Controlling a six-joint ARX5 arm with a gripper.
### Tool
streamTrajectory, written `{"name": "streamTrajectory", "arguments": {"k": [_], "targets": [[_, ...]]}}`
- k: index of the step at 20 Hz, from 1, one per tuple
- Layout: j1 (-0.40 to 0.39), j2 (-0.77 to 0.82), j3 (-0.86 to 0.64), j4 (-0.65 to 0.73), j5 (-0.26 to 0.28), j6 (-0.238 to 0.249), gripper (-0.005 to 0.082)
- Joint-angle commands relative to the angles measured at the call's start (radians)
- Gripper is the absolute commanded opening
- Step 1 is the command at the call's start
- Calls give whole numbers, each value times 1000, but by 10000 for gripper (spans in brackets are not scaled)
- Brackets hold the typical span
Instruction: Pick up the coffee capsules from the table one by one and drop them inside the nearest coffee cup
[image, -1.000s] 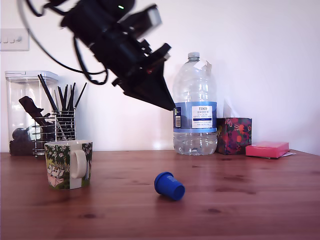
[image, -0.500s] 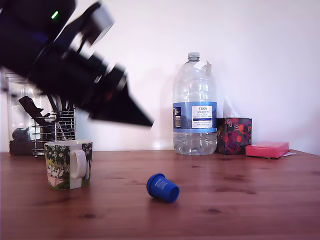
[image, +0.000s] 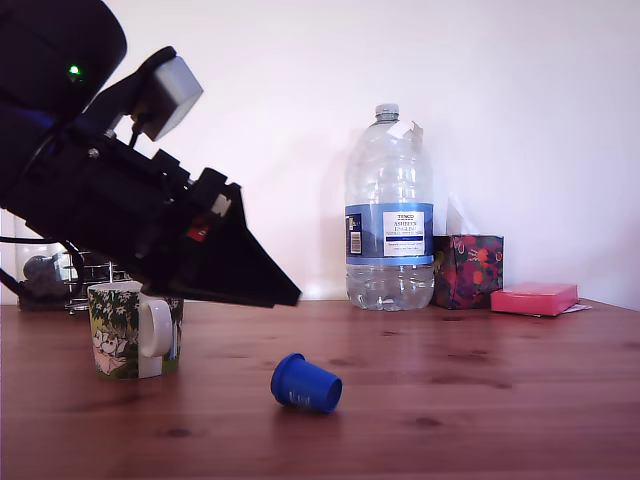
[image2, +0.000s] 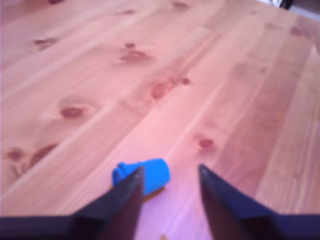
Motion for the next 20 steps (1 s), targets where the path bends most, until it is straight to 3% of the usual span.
{"name": "streamTrajectory", "arguments": {"k": [1,5,7,11,14,20], "targets": [[-11,-10,0,-16,-8,28,666],[-16,-10,0,-31,-28,77,667],[-16,-8,0,-31,-64,47,667],[-30,19,5,-20,-92,-5,668],[-53,64,31,-16,-97,-31,716],[-101,203,136,-21,-235,-76,715]]}}
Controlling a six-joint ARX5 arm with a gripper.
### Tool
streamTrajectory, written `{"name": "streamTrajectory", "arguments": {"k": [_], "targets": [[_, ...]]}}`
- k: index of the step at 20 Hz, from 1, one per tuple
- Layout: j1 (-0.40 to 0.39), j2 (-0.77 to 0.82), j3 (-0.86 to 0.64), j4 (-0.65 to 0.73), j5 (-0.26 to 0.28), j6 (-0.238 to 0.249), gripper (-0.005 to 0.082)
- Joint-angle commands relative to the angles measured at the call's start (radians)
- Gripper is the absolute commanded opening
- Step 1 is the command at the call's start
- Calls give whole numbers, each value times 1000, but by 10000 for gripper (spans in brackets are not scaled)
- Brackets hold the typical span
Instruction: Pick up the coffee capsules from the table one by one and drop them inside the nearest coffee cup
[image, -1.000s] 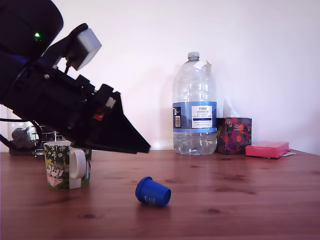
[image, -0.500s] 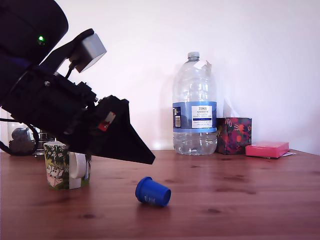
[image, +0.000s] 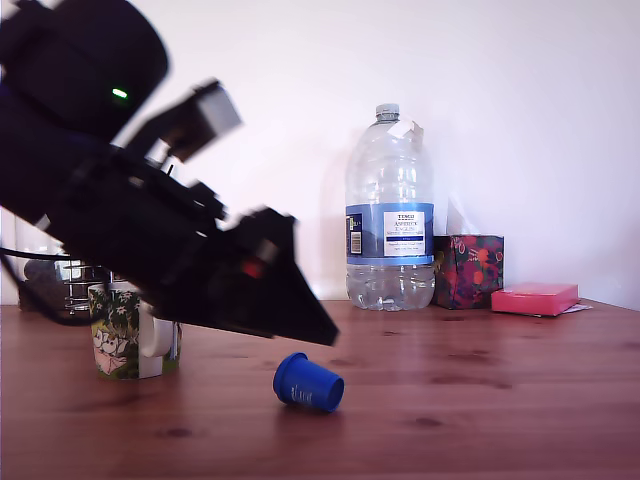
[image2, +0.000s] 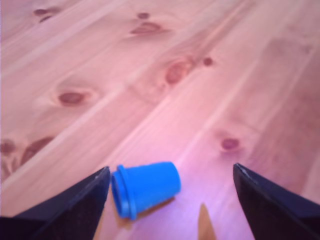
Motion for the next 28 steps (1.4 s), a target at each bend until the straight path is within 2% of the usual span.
{"name": "streamTrajectory", "arguments": {"k": [1,3,10,17,19,21,22,24,28], "targets": [[-6,43,26,0,-52,-20,715],[-9,74,54,-10,-87,-35,715],[-10,133,94,-109,-89,-113,715],[-10,135,94,-135,-104,-145,692],[-10,135,94,-135,-103,-145,559],[-10,135,94,-134,-101,-144,339],[-10,135,94,-132,-100,-143,266],[-10,135,94,-127,-97,-141,211],[-9,135,96,-127,-73,-140,210]]}}
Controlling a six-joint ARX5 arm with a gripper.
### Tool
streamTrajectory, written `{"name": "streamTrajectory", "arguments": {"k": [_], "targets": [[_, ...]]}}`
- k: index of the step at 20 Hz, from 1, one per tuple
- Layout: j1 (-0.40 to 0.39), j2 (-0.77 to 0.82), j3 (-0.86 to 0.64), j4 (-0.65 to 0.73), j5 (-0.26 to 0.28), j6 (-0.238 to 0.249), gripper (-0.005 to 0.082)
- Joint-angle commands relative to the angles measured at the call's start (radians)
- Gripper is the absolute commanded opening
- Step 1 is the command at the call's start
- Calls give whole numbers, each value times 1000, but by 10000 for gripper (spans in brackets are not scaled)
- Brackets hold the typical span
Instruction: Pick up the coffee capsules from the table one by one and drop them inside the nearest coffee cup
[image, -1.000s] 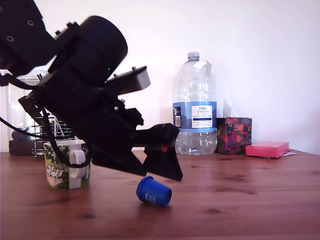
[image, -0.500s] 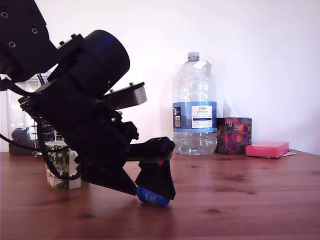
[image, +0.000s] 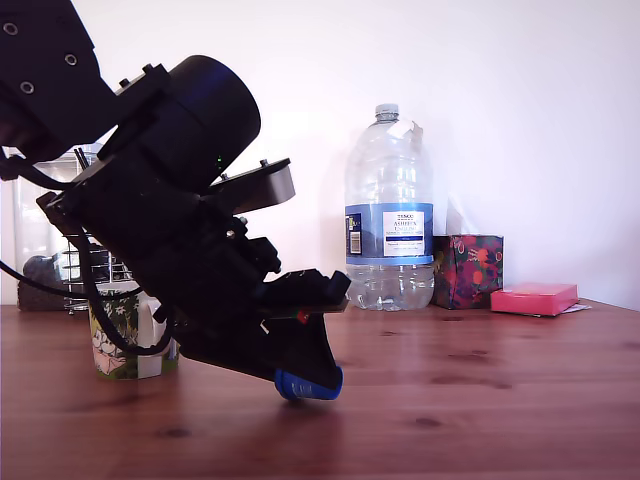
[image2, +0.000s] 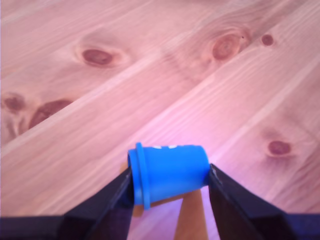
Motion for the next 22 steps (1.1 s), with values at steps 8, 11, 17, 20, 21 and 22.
{"name": "streamTrajectory", "arguments": {"k": [8,11,17,20,21,22], "targets": [[-2,-55,36,-19,73,135,210],[-2,-140,39,-60,109,244,210],[80,-319,39,-193,107,364,210],[185,-369,39,-247,100,371,210],[224,-376,39,-252,100,371,210],[264,-378,39,-254,100,369,210]]}}
